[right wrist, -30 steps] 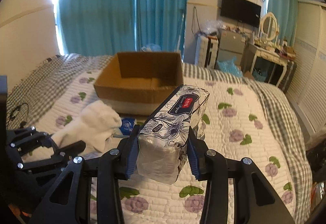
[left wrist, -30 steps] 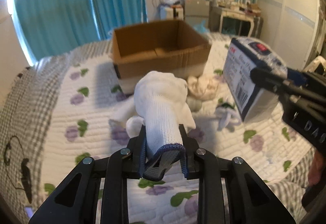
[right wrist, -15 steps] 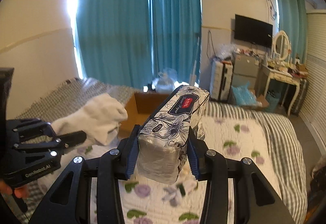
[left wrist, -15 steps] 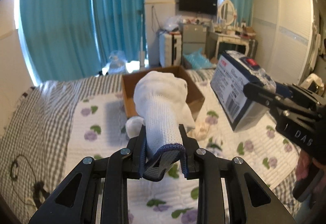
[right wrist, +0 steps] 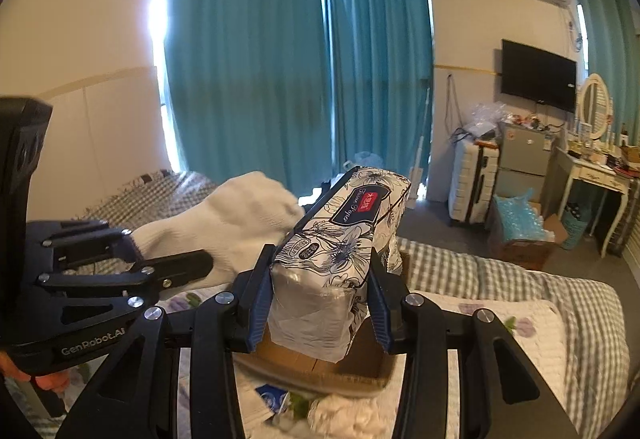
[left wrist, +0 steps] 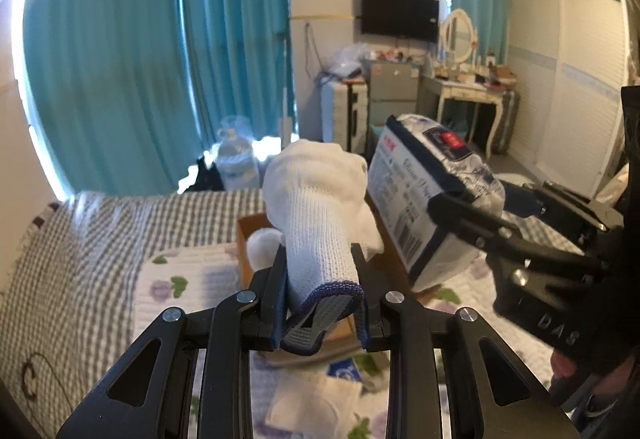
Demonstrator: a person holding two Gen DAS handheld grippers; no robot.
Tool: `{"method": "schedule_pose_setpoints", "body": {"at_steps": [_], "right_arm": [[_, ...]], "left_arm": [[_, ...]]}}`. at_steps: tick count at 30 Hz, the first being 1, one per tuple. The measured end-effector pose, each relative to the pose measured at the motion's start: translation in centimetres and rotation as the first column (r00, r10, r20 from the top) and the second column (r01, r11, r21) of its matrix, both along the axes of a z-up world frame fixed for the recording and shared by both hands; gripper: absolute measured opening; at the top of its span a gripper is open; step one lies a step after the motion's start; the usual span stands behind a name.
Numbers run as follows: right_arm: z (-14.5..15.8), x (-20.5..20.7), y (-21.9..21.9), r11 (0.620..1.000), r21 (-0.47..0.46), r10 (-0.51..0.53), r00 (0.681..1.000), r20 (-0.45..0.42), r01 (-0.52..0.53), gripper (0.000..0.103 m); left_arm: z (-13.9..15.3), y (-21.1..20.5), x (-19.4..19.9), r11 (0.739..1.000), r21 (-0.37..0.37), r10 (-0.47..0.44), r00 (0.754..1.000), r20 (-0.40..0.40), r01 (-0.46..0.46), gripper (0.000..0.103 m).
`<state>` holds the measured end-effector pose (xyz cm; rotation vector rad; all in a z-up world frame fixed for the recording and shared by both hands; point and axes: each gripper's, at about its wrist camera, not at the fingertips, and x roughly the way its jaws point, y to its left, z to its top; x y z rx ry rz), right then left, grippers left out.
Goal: Organize soft objects
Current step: 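Carry tissue box and glove over the cardboard box and open both grippers, then withdraw both grippers from the box toward the remaining items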
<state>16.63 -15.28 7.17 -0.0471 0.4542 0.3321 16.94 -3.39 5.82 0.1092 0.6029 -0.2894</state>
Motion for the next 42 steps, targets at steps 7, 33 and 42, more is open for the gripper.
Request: {"method": "schedule_pose_setpoints", "body": {"at_steps": [7,33,42], "right_arm": [[-6.5,4.7,0.9,0.995,-0.079,0.049,0.998,-0.048,-0.053,0.042],[4.1,-6.5,-3.7,0.966,-0.139,-0.212,0.975,0.063,0.219,0.096],[6.8,-14.7,-2.9,0.941,-0.204,-0.262,0.963,0.063,0.269,0.103]], "left_arm": [[-6.3,-0.3,5.7,0.999,0.009,0.044,0.995,-0.090,-0.044,0.026],[2.6,1.0,-3.4,0.998,0.024,0.048,0.993,0.106,-0.051,0.087],[5.3,3.9,-12.0,0.998,-0.018,0.069,0.978,0.197,-0.067,0.103]]}}
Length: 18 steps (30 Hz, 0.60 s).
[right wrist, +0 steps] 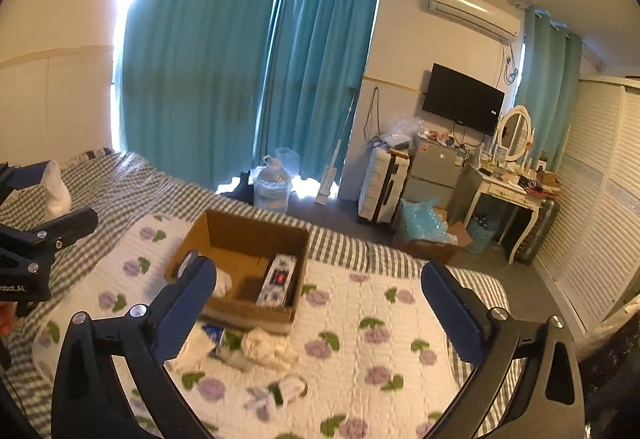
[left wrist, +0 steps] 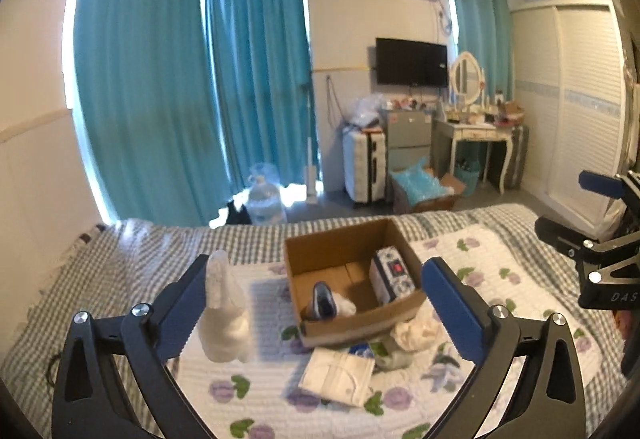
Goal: Organize soft objects
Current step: 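Withdraw both grippers from the box toward the remaining items, then grasp the white sock with the right gripper while the left grasps the white face mask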
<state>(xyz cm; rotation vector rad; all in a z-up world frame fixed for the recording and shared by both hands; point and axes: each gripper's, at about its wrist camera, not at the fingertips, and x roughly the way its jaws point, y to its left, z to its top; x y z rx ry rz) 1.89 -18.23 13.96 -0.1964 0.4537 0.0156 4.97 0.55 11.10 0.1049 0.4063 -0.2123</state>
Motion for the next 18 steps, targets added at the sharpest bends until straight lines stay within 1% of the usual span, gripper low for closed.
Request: {"method": "schedule_pose_setpoints", "body": {"at_steps": [4,7,9,11,14,18], "right_arm": [[-2.4,-1.7,0.3,1.000,0.021,0.015,0.999,-0.052,-0.014,0.103],[-5.8,-1.6,0.3,1.000,0.021,0.010,0.992,-0.122,-0.007,0.103],[-7.9,-0.9,0.3,1.000,0.031,0.007,0.986,-0.166,-0.002,0.103],[-10.7,0.2,-0.1,0.998,0.066,0.000,0.974,-0.227,0.015,0.103],[-14.2,2.0,-1.0,0.994,0.100,-0.008,0.958,-0.288,0.039,0.103],[-19.5,4.5,-1.7,0.990,0.123,-0.017,0.924,-0.381,0.069,0.103]], "left_arm": [[-2.6,0.3,-1.3,1.000,0.006,0.024,0.999,-0.040,-0.023,0.103],[-5.0,0.3,-1.6,0.999,0.005,0.032,0.995,-0.089,-0.032,0.103],[-7.1,0.1,-1.2,1.000,0.006,0.031,0.989,-0.142,-0.031,0.103],[-9.3,-0.2,-0.8,0.999,0.013,0.032,0.981,-0.191,-0.030,0.103],[-12.0,-0.8,-0.4,0.999,0.027,0.035,0.970,-0.241,-0.029,0.103],[-16.1,-1.6,1.1,0.998,0.059,0.034,0.952,-0.305,-0.017,0.103]]}}
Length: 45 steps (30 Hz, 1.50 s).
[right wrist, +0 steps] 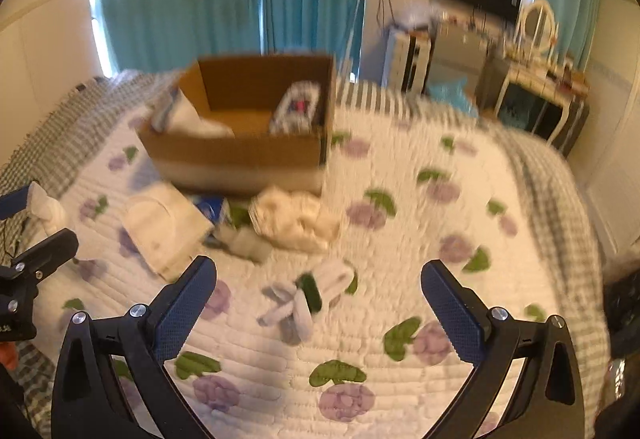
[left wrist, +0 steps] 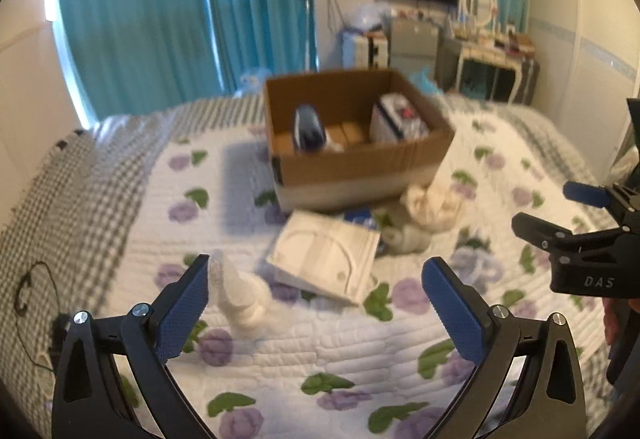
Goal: Organize soft objects
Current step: 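Grasp the white sock with the right gripper while the left grasps the white face mask, then carry sock and mask over the cardboard box and open both grippers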
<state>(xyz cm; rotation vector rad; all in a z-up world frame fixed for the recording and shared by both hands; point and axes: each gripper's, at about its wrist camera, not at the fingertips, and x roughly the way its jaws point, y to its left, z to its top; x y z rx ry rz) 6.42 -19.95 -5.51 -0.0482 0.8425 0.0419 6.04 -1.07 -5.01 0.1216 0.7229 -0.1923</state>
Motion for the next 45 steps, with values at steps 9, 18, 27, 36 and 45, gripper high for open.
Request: {"method": "schedule_pose_setpoints", "body": {"at_steps": [9,18,27,36,45], "right_arm": [[-8.6,3.8,-0.1,0.999,0.049,0.010,0.987,-0.162,-0.002,0.061],[-7.5,4.7,0.0,0.996,0.088,0.002,0.997,-0.077,0.005,0.020],[-8.5,5.4,0.5,0.997,0.076,0.004,0.996,-0.088,0.002,0.020],[-7.2,4.1,-0.1,0.996,0.093,0.002,0.998,-0.063,0.004,0.019],[-2.3,0.5,-0.6,0.986,0.164,0.030,0.999,0.014,-0.032,0.019]], "left_arm": [[-5.5,-0.7,3.8,1.000,-0.003,-0.016,0.993,-0.113,0.016,0.103],[-7.9,-0.6,5.2,0.999,0.013,-0.045,0.991,-0.129,0.047,0.103],[-10.4,-2.4,7.8,0.989,0.083,-0.107,0.975,-0.193,0.125,0.099],[-10.2,-1.5,6.9,0.985,0.091,-0.121,0.968,-0.219,0.144,0.006],[-5.5,0.8,3.5,0.993,0.040,-0.101,0.980,-0.174,0.110,0.005]]}}
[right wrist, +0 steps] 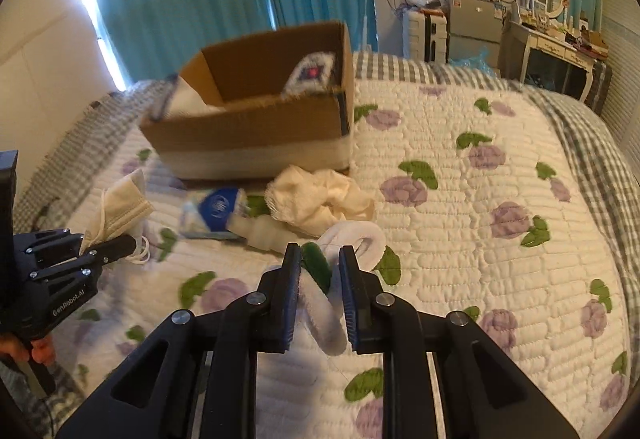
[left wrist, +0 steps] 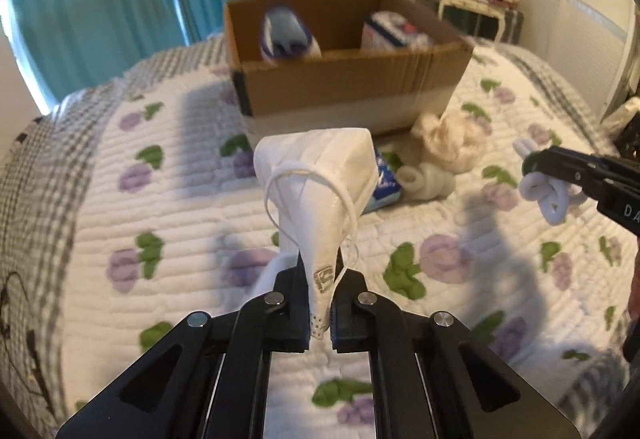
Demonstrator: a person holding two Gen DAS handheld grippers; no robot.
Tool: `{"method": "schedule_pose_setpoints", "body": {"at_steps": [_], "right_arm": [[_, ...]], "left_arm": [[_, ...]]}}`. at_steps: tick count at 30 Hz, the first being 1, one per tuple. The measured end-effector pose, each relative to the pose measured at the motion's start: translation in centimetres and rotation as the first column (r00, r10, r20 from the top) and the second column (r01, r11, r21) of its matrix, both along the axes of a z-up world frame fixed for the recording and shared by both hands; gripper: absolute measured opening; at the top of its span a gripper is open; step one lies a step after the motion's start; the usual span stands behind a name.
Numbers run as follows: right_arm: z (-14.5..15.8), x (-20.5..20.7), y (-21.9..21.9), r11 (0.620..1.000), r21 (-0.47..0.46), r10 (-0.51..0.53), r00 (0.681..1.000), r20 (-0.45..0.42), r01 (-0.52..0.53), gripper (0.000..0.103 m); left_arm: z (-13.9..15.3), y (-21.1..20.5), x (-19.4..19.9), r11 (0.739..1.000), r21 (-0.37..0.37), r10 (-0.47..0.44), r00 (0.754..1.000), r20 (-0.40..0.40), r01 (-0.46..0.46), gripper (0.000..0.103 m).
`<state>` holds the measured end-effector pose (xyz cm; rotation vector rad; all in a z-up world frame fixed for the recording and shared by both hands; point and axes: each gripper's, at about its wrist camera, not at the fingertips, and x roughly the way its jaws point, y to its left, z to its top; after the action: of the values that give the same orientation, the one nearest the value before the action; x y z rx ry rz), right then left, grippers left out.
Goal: Organize soft objects
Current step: 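Carry sock and mask over the cardboard box and open both grippers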
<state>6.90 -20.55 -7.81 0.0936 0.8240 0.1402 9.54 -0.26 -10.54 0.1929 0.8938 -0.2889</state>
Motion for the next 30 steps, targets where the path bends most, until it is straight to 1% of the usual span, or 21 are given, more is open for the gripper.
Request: {"method": "schedule_pose_setpoints", "body": {"at_steps": [4,9,15,19,23,26,30], "right_arm": [[3.0,-2.0,0.3,1.000,0.012,0.021,0.999,0.040,-0.021,0.019],[7.5,-3.9,0.9,0.999,-0.014,0.045,0.994,0.104,-0.044,0.019],[12.1,-3.8,0.9,0.998,-0.014,0.061,0.982,0.179,-0.059,0.019],[14.3,-2.3,1.4,0.997,-0.021,0.080,0.974,0.213,-0.077,0.019],[15.8,0.6,2.0,0.995,-0.008,0.103,0.967,0.233,-0.104,0.019],[16.4,3.0,2.7,0.992,-0.018,0.123,0.961,0.248,-0.123,0.019],[16.4,7.2,3.6,0.990,-0.008,0.138,0.957,0.254,-0.141,0.019]], "left_arm": [[3.1,0.1,-1.8,1.000,-0.015,0.005,0.999,0.045,-0.004,0.005],[7.6,0.2,-3.9,0.999,-0.047,-0.006,0.994,0.114,0.011,0.005],[11.1,0.0,-4.2,0.997,-0.069,-0.012,0.986,0.164,0.023,0.005],[12.6,-0.5,-3.0,0.998,-0.064,-0.012,0.984,0.178,0.024,0.005],[13.5,-1.7,-1.0,0.998,-0.051,-0.022,0.983,0.185,0.032,0.005],[13.9,-2.7,0.7,0.998,-0.051,-0.032,0.981,0.193,0.043,0.005],[13.7,-3.6,4.1,0.998,-0.033,-0.041,0.980,0.197,0.048,0.006]]}}
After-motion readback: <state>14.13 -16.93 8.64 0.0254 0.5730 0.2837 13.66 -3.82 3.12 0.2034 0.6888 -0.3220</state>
